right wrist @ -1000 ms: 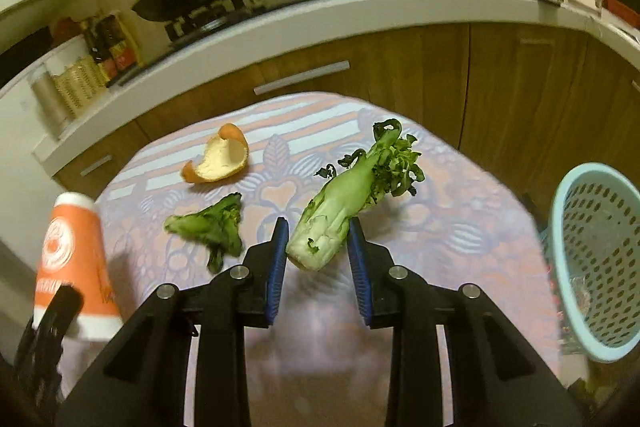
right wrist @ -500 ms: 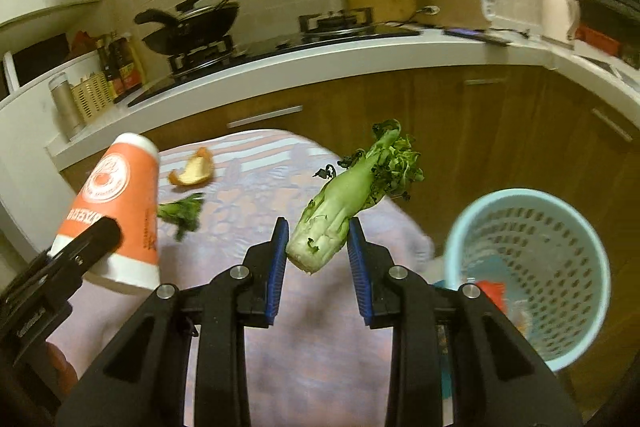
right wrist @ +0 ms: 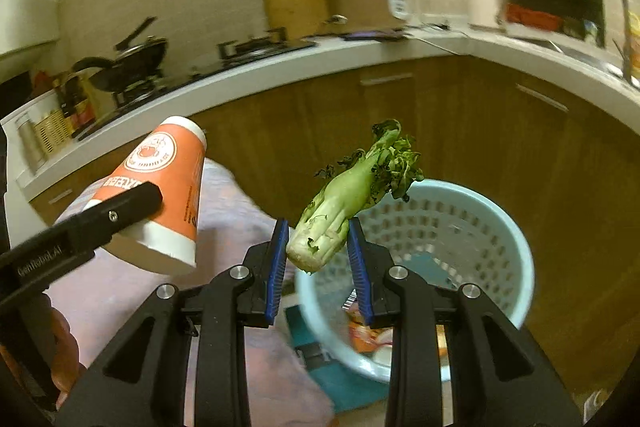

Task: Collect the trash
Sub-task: 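Carry both items over the blue basket and open both tools to drop them, then move both tools back over the table toward the remaining scraps, then grasp the second bok choy piece with the left tool and lift it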

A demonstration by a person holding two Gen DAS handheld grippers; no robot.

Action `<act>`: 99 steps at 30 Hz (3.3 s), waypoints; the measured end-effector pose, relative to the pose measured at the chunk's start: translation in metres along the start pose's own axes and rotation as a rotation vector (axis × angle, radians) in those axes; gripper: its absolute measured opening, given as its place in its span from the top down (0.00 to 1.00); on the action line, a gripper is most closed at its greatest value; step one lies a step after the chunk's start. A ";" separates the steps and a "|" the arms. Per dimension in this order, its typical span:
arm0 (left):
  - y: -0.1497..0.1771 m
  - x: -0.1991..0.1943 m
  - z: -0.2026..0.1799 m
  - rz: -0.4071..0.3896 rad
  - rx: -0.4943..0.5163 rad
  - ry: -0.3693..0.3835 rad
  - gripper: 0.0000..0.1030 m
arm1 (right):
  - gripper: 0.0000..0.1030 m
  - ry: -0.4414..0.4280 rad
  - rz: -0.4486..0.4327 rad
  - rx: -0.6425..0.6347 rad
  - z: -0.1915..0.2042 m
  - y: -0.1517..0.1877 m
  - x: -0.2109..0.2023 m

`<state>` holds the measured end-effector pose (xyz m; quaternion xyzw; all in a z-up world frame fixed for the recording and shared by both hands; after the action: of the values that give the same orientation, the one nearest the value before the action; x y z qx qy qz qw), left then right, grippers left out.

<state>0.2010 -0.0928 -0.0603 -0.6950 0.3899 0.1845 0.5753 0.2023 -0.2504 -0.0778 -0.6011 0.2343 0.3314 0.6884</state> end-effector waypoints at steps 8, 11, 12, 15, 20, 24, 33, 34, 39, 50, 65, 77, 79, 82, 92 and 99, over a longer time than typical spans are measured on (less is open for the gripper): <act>0.009 0.075 -0.044 0.180 0.029 0.129 0.42 | 0.74 0.033 0.092 0.045 -0.052 0.019 0.029; 0.016 0.093 -0.044 0.222 0.010 0.145 0.42 | 0.74 0.040 0.134 0.068 -0.066 0.028 0.041; 0.018 0.098 -0.044 0.233 0.000 0.149 0.42 | 0.74 0.032 0.144 0.071 -0.068 0.030 0.044; 0.024 0.110 -0.045 0.269 -0.019 0.166 0.42 | 0.74 0.039 0.181 0.079 -0.073 0.036 0.054; 0.022 0.121 -0.050 0.282 -0.003 0.156 0.40 | 0.72 0.049 0.221 0.087 -0.074 0.039 0.063; 0.025 0.123 -0.042 0.304 -0.022 0.134 0.27 | 0.67 0.049 0.251 0.114 -0.082 0.042 0.067; 0.019 0.095 -0.034 0.251 0.000 0.124 0.27 | 0.61 0.032 0.202 0.113 -0.076 0.034 0.047; 0.018 0.088 -0.031 0.241 0.000 0.124 0.27 | 0.61 0.029 0.194 0.105 -0.072 0.032 0.044; 0.009 0.057 -0.014 0.178 -0.012 0.112 0.28 | 0.61 -0.009 0.142 0.028 -0.028 0.014 0.030; -0.012 -0.021 0.063 0.043 -0.057 0.026 0.29 | 0.61 -0.132 0.093 -0.124 0.090 -0.013 0.023; -0.011 -0.084 0.227 -0.030 -0.092 -0.259 0.27 | 0.66 -0.163 0.104 -0.244 0.250 -0.020 0.085; 0.003 -0.044 0.312 0.125 -0.102 -0.226 0.27 | 0.66 -0.043 0.085 -0.329 0.267 -0.002 0.113; 0.003 -0.039 0.308 0.151 -0.093 -0.187 0.27 | 0.66 -0.053 0.089 -0.318 0.266 -0.003 0.115; 0.004 -0.033 0.299 0.177 -0.055 -0.162 0.27 | 0.66 -0.050 0.092 -0.307 0.264 -0.004 0.116; 0.003 -0.012 0.282 0.258 0.012 -0.162 0.30 | 0.66 -0.086 0.097 -0.281 0.259 -0.004 0.115; 0.034 -0.037 0.237 0.271 0.041 -0.015 0.33 | 0.66 -0.105 0.086 -0.257 0.254 -0.005 0.112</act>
<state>0.1982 0.1415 -0.1205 -0.6228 0.4794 0.2578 0.5620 0.2616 0.0187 -0.1121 -0.6555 0.1793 0.4189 0.6023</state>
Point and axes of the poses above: each gripper's, at about its wrist camera, not at the fingertips, and x roughly the way its jaws point, z to its left, y to its underside, the point moved 8 cm from there along x, roughly the way its jaws point, and after that the axes turned 12 degrees about z, right-handed, at the moved point
